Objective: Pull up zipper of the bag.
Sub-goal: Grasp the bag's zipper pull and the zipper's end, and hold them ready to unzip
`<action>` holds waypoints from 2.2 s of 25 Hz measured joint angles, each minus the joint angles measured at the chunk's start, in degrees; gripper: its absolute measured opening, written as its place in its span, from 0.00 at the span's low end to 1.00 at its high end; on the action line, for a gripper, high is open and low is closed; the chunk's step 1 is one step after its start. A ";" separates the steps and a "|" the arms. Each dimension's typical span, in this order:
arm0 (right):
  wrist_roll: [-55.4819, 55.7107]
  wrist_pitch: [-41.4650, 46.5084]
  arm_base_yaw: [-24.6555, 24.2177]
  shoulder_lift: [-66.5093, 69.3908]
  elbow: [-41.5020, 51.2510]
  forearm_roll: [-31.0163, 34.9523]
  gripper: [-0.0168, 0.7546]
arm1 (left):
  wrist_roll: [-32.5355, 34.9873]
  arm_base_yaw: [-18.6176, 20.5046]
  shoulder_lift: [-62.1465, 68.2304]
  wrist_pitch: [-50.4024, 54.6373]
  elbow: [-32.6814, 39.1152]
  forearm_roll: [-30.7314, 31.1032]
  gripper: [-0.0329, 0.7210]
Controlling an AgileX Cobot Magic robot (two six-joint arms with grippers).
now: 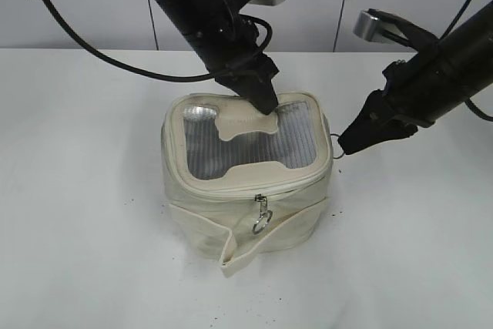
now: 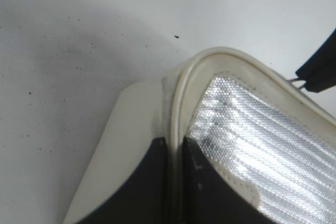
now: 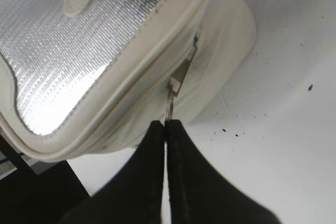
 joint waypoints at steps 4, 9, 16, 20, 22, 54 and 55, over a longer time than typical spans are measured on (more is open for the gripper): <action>1.61 1.37 0.00 -0.88 0.05 -1.94 0.00 | -0.17 0.00 0.00 0.00 0.00 0.00 0.11; 1.90 2.96 0.00 -0.96 0.05 -2.58 0.00 | -0.17 0.00 0.00 0.00 0.00 0.00 0.11; 4.01 5.66 4.33 -2.99 0.23 -5.25 0.00 | -0.17 0.00 0.00 -0.18 0.00 0.00 0.11; 9.54 4.82 6.96 -4.61 0.40 -10.99 0.00 | -0.17 0.00 0.00 -0.24 0.00 0.00 0.11; 12.92 2.06 7.02 -4.88 0.40 -13.58 0.00 | -0.17 0.00 0.00 -0.24 0.00 0.00 0.10; -35.24 -11.49 -1.80 4.85 8.60 24.32 0.52 | -0.17 0.00 0.00 0.08 0.00 -0.06 0.10; -36.14 -11.94 -1.59 5.16 8.60 25.73 0.49 | -0.17 0.00 0.00 0.08 0.00 -0.12 0.10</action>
